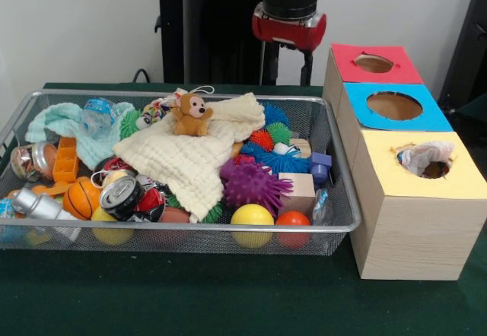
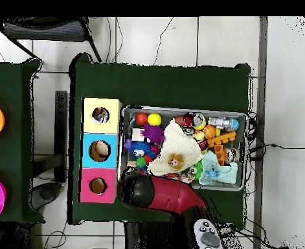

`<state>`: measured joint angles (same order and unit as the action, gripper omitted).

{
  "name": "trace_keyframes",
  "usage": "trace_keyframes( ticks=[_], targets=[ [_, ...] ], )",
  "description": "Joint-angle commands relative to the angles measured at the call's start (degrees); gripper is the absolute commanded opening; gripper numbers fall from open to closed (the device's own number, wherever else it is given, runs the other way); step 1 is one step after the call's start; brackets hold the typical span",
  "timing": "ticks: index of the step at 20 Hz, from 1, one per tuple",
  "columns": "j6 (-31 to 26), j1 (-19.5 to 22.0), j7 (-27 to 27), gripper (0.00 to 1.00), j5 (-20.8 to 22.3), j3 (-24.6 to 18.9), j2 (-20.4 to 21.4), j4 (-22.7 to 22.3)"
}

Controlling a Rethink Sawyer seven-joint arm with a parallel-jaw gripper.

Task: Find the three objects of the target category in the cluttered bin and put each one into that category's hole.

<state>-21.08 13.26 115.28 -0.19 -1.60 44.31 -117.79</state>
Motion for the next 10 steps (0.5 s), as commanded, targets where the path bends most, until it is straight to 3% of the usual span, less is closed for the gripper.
trace_keyframes(
  ticks=[1,10],
  targets=[
    [-5.59,-0.58,4.69,1.0,4.41,9.82,-1.7,14.23],
    [-7.1,-0.98,4.14,1.0,6.46,10.68,-1.22,16.21]
  ],
)
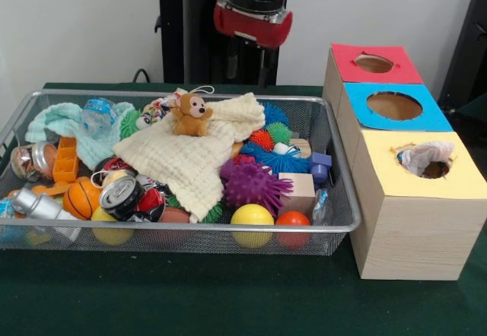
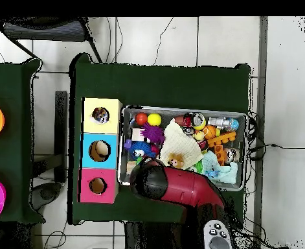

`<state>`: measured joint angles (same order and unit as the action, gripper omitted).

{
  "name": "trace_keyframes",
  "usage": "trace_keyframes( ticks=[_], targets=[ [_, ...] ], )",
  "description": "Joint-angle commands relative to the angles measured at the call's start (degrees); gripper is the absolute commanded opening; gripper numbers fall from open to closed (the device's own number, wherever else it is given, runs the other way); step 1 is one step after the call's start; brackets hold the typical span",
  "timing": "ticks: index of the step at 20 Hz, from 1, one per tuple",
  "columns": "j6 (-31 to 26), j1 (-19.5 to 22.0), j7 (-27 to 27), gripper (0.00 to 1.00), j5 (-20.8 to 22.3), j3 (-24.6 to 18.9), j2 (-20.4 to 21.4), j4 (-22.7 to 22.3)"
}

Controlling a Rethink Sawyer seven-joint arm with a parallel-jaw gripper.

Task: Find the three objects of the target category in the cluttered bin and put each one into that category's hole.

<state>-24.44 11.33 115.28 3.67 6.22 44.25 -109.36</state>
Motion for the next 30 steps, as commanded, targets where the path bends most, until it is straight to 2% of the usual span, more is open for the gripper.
trace_keyframes(
  ticks=[1,10,17,23,30],
  targets=[
    [-3.44,1.14,3.89,1.0,2.76,2.86,-1.27,7.64],
    [-3.99,2.5,1.67,1.0,3.15,2.66,-0.31,6.37],
    [-0.17,6.01,0.87,1.0,4.23,1.64,-4.52,4.83],
    [0.0,9.92,-1.02,1.0,5.93,0.73,-5.17,3.46],
    [1.17,12.41,-0.39,1.0,7.56,-0.86,-7.24,1.89]
  ],
)
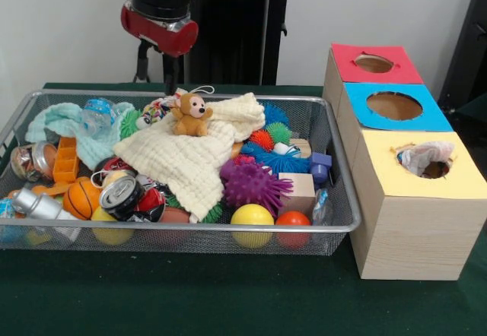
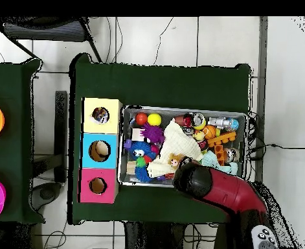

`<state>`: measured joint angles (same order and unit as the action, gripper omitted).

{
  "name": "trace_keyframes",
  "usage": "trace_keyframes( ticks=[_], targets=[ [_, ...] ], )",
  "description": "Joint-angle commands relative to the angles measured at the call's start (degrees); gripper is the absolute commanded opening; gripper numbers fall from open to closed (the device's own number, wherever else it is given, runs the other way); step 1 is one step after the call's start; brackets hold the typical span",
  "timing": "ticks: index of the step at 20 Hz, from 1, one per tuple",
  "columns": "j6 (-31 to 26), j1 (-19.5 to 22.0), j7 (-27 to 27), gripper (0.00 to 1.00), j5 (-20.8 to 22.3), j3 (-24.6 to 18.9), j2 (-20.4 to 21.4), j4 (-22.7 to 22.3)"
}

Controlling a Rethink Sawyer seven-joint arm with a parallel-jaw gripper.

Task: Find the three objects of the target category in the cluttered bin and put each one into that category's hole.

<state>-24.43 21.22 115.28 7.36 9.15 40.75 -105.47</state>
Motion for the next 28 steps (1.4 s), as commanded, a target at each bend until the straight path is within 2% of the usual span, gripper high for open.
trace_keyframes(
  ticks=[1,15,19,28],
  targets=[
    [2.84,2.82,0.4,1.0,4.14,-3.89,-4.51,-2.57],
    [11.08,8.23,2.76,1.0,4.52,-7.82,-14.93,-3.23],
    [12.09,9.06,3.14,1.0,4.33,-8.96,-15.78,-3.15],
    [8.75,8.51,2.7,1.0,4.03,-9.12,-15.43,-3.65]
  ],
)
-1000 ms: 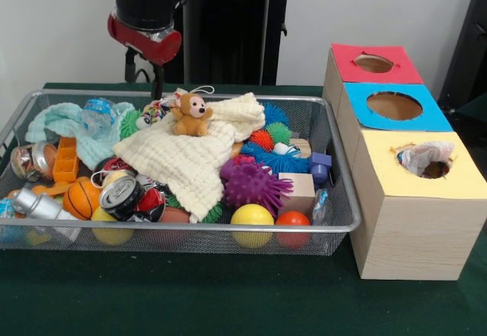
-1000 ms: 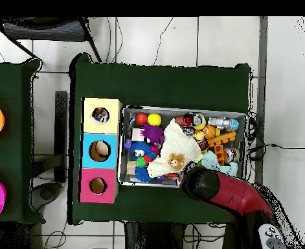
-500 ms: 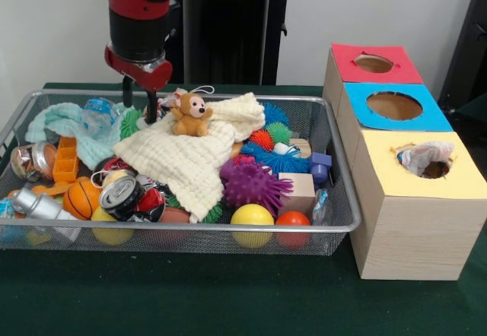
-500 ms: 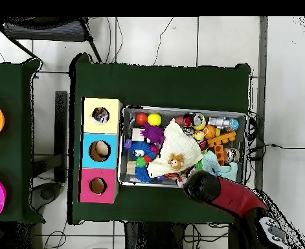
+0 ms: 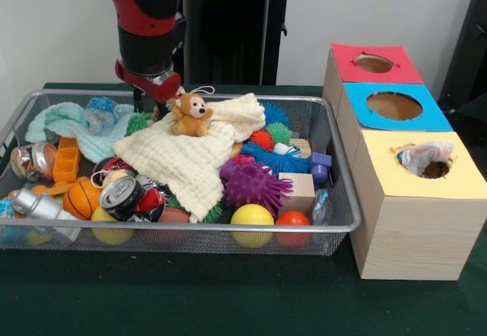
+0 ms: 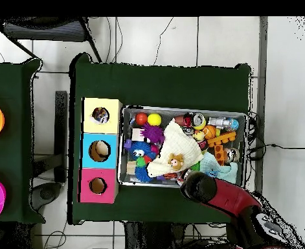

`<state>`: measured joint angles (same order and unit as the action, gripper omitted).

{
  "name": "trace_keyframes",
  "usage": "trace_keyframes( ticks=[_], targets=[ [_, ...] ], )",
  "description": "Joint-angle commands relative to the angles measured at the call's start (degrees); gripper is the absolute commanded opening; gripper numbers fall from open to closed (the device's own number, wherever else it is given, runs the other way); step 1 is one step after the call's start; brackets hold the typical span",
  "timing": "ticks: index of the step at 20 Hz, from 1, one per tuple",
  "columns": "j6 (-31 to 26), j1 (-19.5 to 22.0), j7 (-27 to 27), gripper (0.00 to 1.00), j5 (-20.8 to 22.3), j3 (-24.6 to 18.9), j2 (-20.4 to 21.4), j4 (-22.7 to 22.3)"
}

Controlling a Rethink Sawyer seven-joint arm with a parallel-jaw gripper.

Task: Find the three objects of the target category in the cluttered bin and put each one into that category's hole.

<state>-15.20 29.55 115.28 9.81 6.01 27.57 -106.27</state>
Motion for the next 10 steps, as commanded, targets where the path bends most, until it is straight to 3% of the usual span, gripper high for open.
trace_keyframes(
  ticks=[1,10],
  targets=[
    [-1.54,0.28,2.2,1.0,1.58,-6.12,-2.15,-2.79],
    [-6.55,1.41,-0.31,1.0,1.27,-7.74,0.51,-3.32]
  ],
)
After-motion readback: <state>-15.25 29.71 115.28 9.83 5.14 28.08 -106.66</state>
